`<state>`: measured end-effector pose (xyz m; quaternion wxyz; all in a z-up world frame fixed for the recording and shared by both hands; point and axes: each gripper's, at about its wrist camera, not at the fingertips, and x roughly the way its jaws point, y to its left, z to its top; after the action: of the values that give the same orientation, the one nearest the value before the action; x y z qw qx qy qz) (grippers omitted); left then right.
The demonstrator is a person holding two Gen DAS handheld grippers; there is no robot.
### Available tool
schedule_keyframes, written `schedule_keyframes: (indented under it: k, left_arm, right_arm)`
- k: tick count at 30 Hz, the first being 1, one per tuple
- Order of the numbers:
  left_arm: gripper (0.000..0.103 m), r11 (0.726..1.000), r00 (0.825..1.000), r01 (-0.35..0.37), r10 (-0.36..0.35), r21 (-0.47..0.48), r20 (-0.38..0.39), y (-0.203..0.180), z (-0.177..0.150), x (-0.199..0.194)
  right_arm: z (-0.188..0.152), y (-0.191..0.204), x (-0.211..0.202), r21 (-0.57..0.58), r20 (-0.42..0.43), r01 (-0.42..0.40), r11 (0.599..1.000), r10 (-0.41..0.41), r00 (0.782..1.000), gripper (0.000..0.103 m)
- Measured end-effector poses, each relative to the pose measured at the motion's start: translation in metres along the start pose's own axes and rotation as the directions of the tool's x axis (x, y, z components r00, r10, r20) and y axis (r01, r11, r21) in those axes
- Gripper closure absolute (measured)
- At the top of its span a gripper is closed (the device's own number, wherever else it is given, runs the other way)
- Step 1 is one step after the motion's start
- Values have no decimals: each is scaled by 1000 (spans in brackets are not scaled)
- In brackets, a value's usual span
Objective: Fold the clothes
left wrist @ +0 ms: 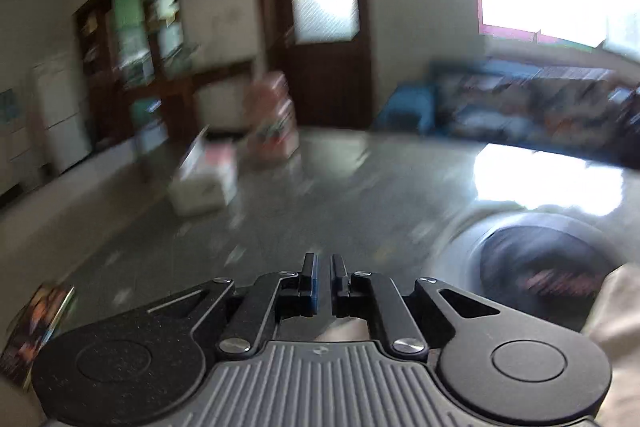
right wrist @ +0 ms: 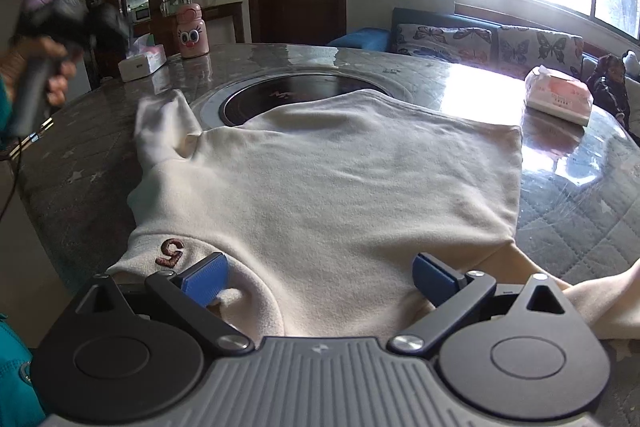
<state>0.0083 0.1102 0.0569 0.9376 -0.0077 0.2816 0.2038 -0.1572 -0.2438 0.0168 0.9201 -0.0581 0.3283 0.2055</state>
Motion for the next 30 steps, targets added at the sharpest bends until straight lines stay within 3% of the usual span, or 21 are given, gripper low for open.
schedule_keyframes:
  k: [1, 5, 7, 10, 12, 13, 17, 20, 22, 24, 27, 29, 30]
  left_arm:
    - [95, 1000, 999, -20, 20, -2, -29, 3, -4, 6]
    - [89, 1000, 997, 8, -10, -26, -73, 14, -19, 2]
    - [89, 995, 992, 98, -98, -1, -76, 1, -20, -5]
    - [87, 972, 970, 232, -228, 34, -85, -19, -21, -16]
    - [79, 945, 944, 321, -315, 60, -95, -33, -22, -22]
    - [72, 922, 923, 378, -368, 83, -112, -47, -23, -22]
    - [65, 820, 839, 543, -519, 181, -165, -102, -31, -22]
    - [59, 782, 822, 570, -538, 253, -188, -139, -35, -15]
    - [59, 787, 837, 548, -512, 283, -196, -156, -37, -9]
    - [59, 787, 841, 541, -501, 295, -204, -166, -35, 1]
    - [60, 765, 816, 577, -528, 287, -233, -172, -37, 9]
    - [68, 758, 808, 588, -537, 283, -242, -173, -37, 14]
    - [85, 746, 797, 603, -553, 281, -243, -173, -35, 14]
  right_arm:
    - [1, 0, -2, -3, 3, 2, 1000, -2, 1000, 3]
    - [6, -1, -5, -10, 11, -2, 1000, 2, 1000, 3]
    - [7, -3, -2, -4, 12, 4, 1000, -3, 1000, 3]
    - [9, -8, 2, 19, 16, 18, 1000, -18, 1000, 3]
    - [9, -12, 1, 39, 22, 26, 999, -27, 999, 3]
    - [8, -13, 0, 48, 24, 28, 998, -30, 999, 3]
    - [7, -20, -4, 81, 33, 38, 996, -41, 999, 3]
    - [3, -24, -7, 89, 30, 45, 995, -48, 998, 3]
    - [2, -28, -10, 102, 35, 51, 994, -55, 998, 3]
    - [1, -32, -13, 116, 43, 56, 992, -61, 997, 3]
    - [1, -40, -15, 144, 53, 67, 987, -75, 996, 3]
    - [1, -42, -14, 156, 53, 69, 985, -78, 996, 3]
    - [1, -44, -14, 162, 53, 69, 984, -79, 995, 3]
